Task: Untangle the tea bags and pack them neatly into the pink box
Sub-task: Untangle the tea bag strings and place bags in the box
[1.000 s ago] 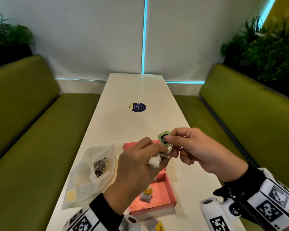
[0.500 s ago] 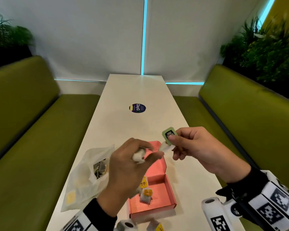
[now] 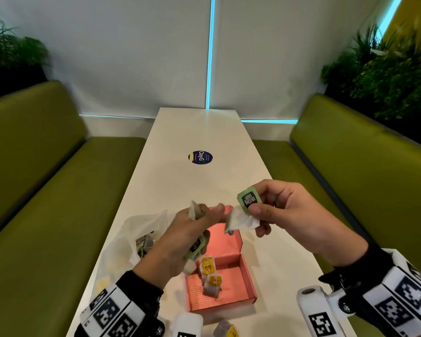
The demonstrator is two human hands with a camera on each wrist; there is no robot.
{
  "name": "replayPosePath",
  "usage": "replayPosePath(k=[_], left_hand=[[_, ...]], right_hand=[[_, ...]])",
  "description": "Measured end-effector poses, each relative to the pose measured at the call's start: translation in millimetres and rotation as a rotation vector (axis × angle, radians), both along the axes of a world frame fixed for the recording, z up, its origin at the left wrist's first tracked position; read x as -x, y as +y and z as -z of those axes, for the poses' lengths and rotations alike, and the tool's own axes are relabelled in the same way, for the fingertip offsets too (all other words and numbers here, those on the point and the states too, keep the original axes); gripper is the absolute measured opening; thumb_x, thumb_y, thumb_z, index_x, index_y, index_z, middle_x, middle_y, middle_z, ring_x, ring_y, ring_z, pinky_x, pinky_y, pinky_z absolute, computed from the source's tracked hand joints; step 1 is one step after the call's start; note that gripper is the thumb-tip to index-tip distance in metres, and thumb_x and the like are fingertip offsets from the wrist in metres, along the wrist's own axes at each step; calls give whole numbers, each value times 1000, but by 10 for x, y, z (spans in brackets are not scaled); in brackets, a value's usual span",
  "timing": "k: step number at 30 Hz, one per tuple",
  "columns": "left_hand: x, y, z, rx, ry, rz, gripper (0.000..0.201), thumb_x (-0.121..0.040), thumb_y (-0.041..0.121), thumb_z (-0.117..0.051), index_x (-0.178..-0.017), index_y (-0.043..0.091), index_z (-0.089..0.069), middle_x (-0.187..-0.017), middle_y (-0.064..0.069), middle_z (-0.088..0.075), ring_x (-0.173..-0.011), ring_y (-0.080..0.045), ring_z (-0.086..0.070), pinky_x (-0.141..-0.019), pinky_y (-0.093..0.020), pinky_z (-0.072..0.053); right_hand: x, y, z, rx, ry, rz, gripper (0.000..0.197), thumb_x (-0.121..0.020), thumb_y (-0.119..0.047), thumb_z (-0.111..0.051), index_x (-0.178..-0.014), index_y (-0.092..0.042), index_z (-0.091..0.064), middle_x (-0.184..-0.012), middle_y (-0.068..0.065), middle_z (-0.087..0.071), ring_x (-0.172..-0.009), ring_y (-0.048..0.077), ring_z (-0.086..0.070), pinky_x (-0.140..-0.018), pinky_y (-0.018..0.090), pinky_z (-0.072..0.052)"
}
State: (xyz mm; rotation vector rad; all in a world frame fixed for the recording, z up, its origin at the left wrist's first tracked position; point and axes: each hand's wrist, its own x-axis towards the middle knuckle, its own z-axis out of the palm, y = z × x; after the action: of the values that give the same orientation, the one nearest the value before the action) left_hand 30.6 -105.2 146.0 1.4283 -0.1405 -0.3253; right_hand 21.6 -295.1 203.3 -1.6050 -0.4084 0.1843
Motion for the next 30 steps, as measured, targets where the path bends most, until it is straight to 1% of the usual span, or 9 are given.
replayPosePath(k=[3,4,8,13,16,19,22,25,30], left_hand=[[14,-22,-44,51,96,162,31,-80,44,-67,-73,15,-60,-55,6,-55,-36,-8,-35,-36,-16,-23],[8,-27,-47,82,107,168,31,-78,38,-72,-69,14,-55,-51,5,-51,-34,-8,-34,-34,-15,-24],[-1,-47,-34,64,29,11,43,-60,16,-86,-47,19,-45,-49,-5,-40,-38,-15,-32,-36,-16,-28],[39,-80,-57,44,-13,-161,38,-78,-4,-66,-53,13,-42,-50,-6,-41,-35,-12,-33,-34,-17,-30],[54,-99,-50,41,-18,-219,36,-79,-3,-66,-57,12,-42,-50,-5,-42,-37,-13,-34,-35,-18,-31],[79,-124,-61,61,-41,-247,33,-80,0,-66,-60,10,-43,-50,-3,-51,-41,-14,-42,-36,-18,-34],[98,-151,-80,59,-58,-281,32,-81,1,-66,-62,10,-43,-49,5,-60,-47,-12,-53,-43,-23,-39],[94,-142,-60,45,-50,-344,31,-80,4,-69,-62,12,-44,-52,1,-55,-57,-22,-51,-48,-28,-39],[115,-150,-75,36,-37,-386,30,-76,16,-75,-64,12,-48,-56,-3,-58,-67,-26,-54,-51,-29,-43]], right_hand=[[0,-8,7,30,11,-35,26,-70,-13,-71,-95,-15,-62,-63,7,-60,-46,21,-58,-46,24,-47],[-3,-13,11,51,32,-50,31,-71,-11,-71,-98,-15,-58,-61,5,-59,-46,21,-59,-47,24,-47],[-10,-34,23,136,85,-71,32,-73,-11,-73,-98,-14,-53,-59,3,-58,-47,22,-59,-47,24,-45],[-1,7,57,174,91,-22,28,-71,-20,-67,-99,-16,-65,-66,4,-60,-50,23,-60,-47,24,-46],[-5,43,118,143,97,13,21,-81,-11,-64,-98,-22,-70,-75,2,-64,-60,18,-62,-53,22,-48],[-15,85,195,116,132,39,34,-86,-1,-60,-105,-28,-68,-83,7,-65,-70,14,-63,-59,23,-52],[-42,109,243,-5,234,84,33,-83,6,-60,-106,-17,-64,-74,7,-64,-64,16,-64,-57,26,-53],[-74,96,243,-108,330,104,28,-77,12,-62,-98,-7,-60,-65,7,-65,-55,17,-63,-51,23,-51],[-85,104,234,-44,318,138,25,-75,14,-62,-87,-8,-63,-68,5,-65,-56,12,-58,-51,18,-43]])
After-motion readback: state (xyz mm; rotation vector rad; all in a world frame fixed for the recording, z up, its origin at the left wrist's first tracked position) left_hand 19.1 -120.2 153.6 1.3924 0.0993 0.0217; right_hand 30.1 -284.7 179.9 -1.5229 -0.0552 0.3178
